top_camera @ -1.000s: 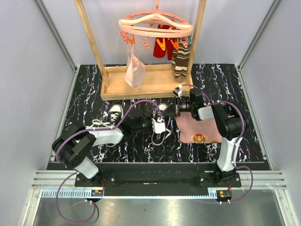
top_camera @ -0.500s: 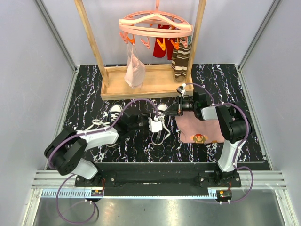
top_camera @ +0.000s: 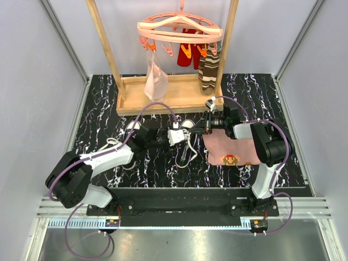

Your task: Tie the shoes

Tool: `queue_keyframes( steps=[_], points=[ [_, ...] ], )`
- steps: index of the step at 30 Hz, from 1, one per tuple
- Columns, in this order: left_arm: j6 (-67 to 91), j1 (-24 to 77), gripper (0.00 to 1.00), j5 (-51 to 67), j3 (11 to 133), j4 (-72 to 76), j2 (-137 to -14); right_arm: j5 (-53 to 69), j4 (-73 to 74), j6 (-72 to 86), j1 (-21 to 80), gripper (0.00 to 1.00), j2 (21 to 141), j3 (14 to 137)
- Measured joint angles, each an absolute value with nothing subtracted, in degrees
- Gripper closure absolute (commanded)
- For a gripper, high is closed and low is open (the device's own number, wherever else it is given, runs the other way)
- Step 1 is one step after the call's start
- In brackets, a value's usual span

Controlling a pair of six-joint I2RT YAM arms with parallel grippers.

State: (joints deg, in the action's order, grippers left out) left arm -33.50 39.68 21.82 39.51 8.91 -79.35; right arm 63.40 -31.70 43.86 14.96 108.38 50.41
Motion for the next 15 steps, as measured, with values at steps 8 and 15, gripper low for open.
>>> queue_keyframes(
  steps=[8,15],
  points=[
    [-28.10,39.72,0.40,21.89,42.50,7.07,-80.09,62.83,-31.64,43.64,14.96,1.00,108.05,49.98],
    [-26.59,40.69,0.48,21.93,47.92,6.92,-84.14,62.43,-31.64,43.53,14.96,1.00,107.68,49.78]
  ],
)
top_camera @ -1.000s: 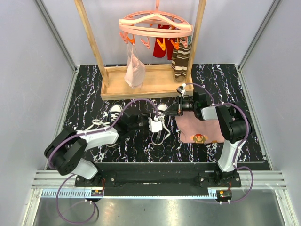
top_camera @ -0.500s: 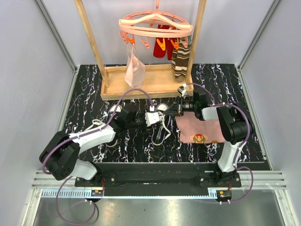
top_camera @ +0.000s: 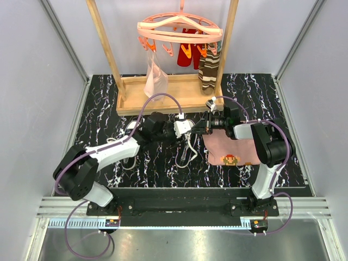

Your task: Tie the shoes

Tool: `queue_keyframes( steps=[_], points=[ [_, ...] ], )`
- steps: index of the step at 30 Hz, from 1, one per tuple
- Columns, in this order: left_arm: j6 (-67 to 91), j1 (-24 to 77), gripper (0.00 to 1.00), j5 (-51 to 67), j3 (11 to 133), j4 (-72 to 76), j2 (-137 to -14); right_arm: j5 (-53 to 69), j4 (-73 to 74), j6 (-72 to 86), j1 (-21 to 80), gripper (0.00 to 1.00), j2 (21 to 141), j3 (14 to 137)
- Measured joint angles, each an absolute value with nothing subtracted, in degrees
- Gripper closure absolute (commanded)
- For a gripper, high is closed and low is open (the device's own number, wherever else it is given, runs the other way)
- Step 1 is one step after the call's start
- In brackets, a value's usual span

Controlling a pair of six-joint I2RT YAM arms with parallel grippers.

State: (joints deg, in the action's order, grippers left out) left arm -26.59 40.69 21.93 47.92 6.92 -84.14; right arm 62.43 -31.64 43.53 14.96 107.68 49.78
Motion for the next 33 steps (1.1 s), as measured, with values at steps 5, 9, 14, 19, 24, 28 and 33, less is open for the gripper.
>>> queue_keyframes(
  steps=[5,9,14,19,24,28,33],
  points=[
    [-26.48,41.25,0.47,21.93,49.15,6.50,-86.63,62.39,-31.64,43.55,14.96,1.00,107.28,49.78],
    [-26.48,41.39,0.55,21.82,49.19,5.56,-87.26,62.37,-31.64,43.53,14.96,1.00,107.00,49.78],
    [-26.44,41.41,0.95,20.91,50.28,3.40,-89.43,62.35,-31.62,43.44,14.94,1.00,106.56,49.25],
    [-27.09,41.41,1.00,20.91,50.33,0.73,-89.49,61.87,-30.63,42.74,14.90,1.00,105.43,48.60],
    [-27.92,41.23,1.00,21.21,50.35,-2.68,-89.47,60.01,-28.73,41.19,13.87,1.00,103.83,48.53],
    [-28.73,40.60,1.00,21.52,50.30,-4.29,-89.32,57.71,-25.91,38.79,11.88,1.00,101.97,48.51],
    [-29.78,39.18,1.00,21.89,50.11,-4.95,-89.10,55.46,-21.80,34.83,10.41,1.00,101.25,48.51]
  ],
)
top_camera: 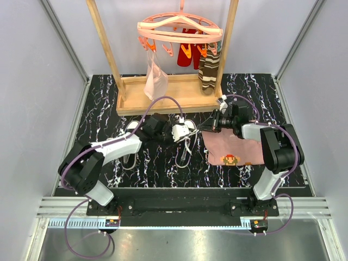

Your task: Tie the shoes

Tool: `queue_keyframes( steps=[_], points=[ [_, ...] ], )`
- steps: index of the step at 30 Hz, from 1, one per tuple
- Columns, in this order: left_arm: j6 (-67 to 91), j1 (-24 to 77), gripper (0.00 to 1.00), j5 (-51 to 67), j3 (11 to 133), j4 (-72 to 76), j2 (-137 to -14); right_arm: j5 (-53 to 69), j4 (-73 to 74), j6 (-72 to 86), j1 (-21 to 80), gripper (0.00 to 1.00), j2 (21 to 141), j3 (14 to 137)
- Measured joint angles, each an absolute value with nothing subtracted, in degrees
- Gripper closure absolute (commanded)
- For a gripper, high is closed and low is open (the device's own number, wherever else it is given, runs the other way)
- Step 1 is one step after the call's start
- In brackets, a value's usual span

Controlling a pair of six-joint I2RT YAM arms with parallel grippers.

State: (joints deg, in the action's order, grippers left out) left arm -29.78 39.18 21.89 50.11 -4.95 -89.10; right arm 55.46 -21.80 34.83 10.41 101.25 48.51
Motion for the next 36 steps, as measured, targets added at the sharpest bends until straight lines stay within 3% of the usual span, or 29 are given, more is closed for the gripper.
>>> queue_keyframes(
  steps=[15,36],
  points=[
    [-33.06,38.39,1.00,22.24,50.59,-13.04,-88.25,51.88,-10.92,24.93,7.16,1.00,100.12,48.49],
    [-37.15,38.39,1.00,21.65,51.42,-18.44,-88.82,49.91,-6.92,19.57,6.37,1.00,99.72,48.53]
  ],
)
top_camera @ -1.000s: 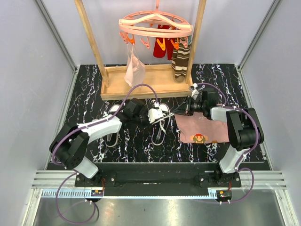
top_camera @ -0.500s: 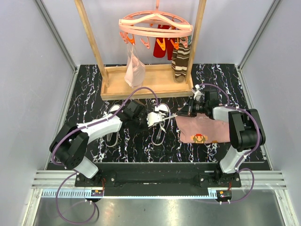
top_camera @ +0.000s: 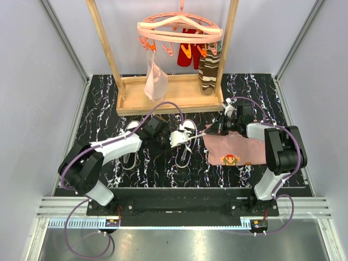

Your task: Tie the shoes

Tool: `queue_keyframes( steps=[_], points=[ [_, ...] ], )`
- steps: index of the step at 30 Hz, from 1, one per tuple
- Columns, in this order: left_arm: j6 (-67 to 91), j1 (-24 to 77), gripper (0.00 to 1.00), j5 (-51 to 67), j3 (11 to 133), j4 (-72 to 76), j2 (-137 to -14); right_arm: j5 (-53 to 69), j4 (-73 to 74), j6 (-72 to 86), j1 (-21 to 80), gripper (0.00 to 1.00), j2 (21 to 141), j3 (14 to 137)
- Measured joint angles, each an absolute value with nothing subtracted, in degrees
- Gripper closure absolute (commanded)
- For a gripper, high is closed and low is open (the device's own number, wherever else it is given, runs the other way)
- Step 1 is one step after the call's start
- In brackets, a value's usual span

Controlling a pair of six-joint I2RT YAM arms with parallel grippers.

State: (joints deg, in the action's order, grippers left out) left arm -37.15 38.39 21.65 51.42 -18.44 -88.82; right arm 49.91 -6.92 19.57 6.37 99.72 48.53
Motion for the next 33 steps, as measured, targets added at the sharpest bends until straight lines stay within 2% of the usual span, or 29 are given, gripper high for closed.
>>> queue_keyframes(
  steps=[11,13,14,15,16,17,19,21,22,23,24,29,33],
  points=[
    [-37.32,38.41,1.00,21.30,52.93,-19.66,-91.24,49.98,-6.55,19.70,6.52,1.00,101.54,50.50],
    [-37.30,38.41,0.92,21.37,53.65,-20.23,-91.66,50.11,-6.55,19.70,7.09,1.00,101.54,50.68],
    [-37.15,38.41,0.75,21.43,53.76,-20.34,-91.68,50.15,-6.50,19.68,7.49,0.97,101.54,50.92],
    [-36.84,38.41,0.68,21.67,53.87,-20.53,-91.68,50.17,-6.48,19.68,7.99,0.78,101.54,51.22],
    [-36.16,38.41,0.62,21.89,53.91,-20.43,-91.68,50.17,-6.42,19.59,8.73,0.63,101.49,51.62],
    [-35.59,38.41,0.50,22.06,53.98,-20.38,-91.68,50.22,-5.91,19.55,9.63,0.52,101.47,52.25],
    [-33.08,38.41,0.43,22.61,54.11,-20.08,-91.57,50.24,-5.13,19.29,11.55,0.33,101.30,53.52],
    [-30.76,38.41,0.35,23.09,54.39,-19.55,-90.94,50.35,-3.64,18.65,13.50,0.23,100.66,55.33],
    [-30.17,38.39,0.31,23.33,54.41,-19.46,-90.26,50.26,-3.09,18.57,14.00,0.13,100.27,55.94],
    [-28.86,38.39,0.19,23.55,54.41,-19.57,-88.97,50.09,-1.37,18.00,14.44,0.08,99.50,57.10],
    [-28.40,38.37,0.01,23.64,54.50,-19.62,-87.90,49.91,-0.10,17.56,14.48,0.03,98.83,57.98],
    [-21.96,35.00,0.01,26.00,58.19,-20.82,-79.33,47.07,7.64,12.05,13.61,0.00,91.37,62.39],
    [-16.23,29.71,0.01,26.22,66.02,-24.58,-73.65,44.53,14.06,7.44,12.58,0.00,83.50,65.89]
  ],
)
